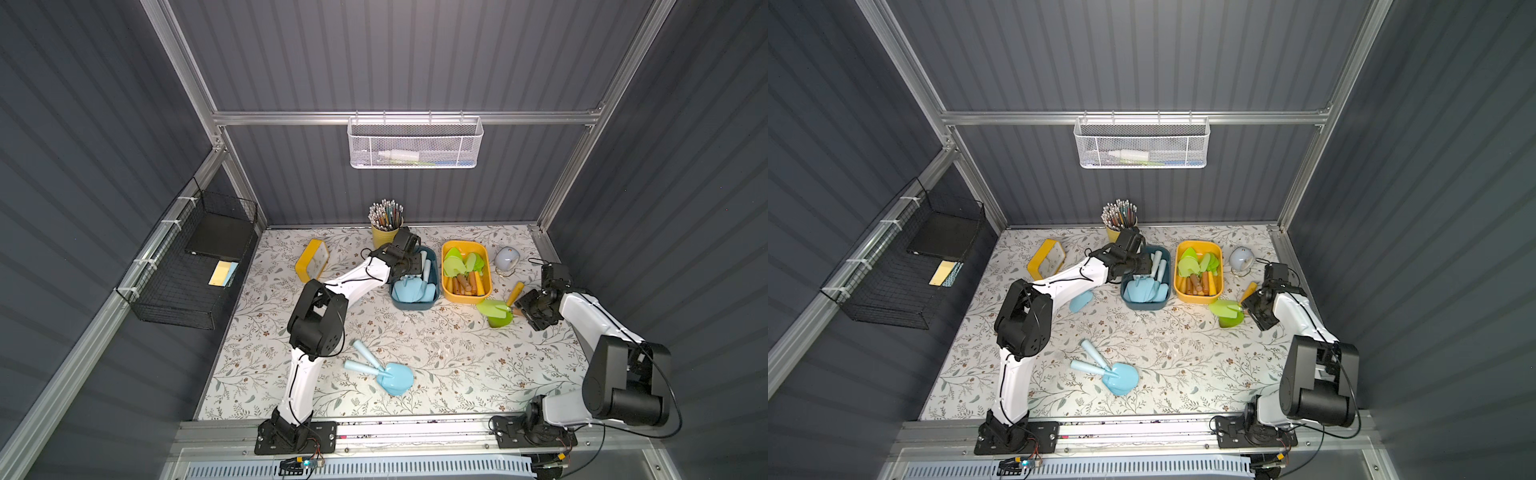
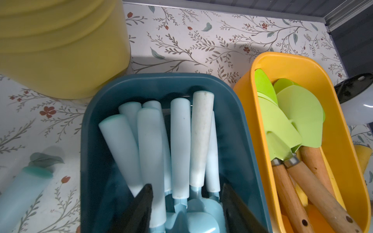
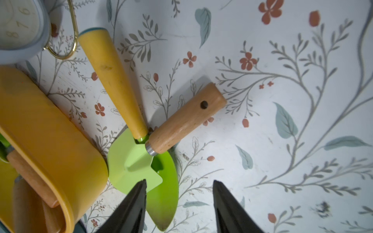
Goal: Sort the small shovels by color and place them into the storage box
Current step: Place the shovel in the storage box, then pick up the shovel from the center of the board.
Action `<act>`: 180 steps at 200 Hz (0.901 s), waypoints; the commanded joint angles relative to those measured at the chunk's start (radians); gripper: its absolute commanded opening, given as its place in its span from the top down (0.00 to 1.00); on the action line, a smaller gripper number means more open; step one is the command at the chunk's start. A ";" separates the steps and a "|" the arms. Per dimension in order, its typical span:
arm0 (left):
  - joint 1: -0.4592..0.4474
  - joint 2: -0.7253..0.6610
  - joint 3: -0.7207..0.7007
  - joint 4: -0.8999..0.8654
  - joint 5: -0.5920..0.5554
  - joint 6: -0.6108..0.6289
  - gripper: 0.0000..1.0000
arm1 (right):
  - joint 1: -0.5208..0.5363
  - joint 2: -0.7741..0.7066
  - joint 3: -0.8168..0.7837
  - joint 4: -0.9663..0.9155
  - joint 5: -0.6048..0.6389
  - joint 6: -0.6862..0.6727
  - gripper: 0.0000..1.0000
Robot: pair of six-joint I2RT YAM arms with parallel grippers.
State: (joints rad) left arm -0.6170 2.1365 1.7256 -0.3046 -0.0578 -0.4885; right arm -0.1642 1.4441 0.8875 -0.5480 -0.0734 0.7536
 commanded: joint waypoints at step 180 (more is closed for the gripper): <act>0.003 -0.061 -0.047 -0.028 -0.047 -0.053 0.44 | -0.109 0.180 -0.136 0.139 -0.171 0.068 0.49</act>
State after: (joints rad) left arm -0.6170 2.1288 1.6939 -0.3138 -0.0917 -0.5285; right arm -0.2752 1.6218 0.8295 -0.3206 -0.2886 0.8299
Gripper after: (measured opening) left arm 0.565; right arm 0.511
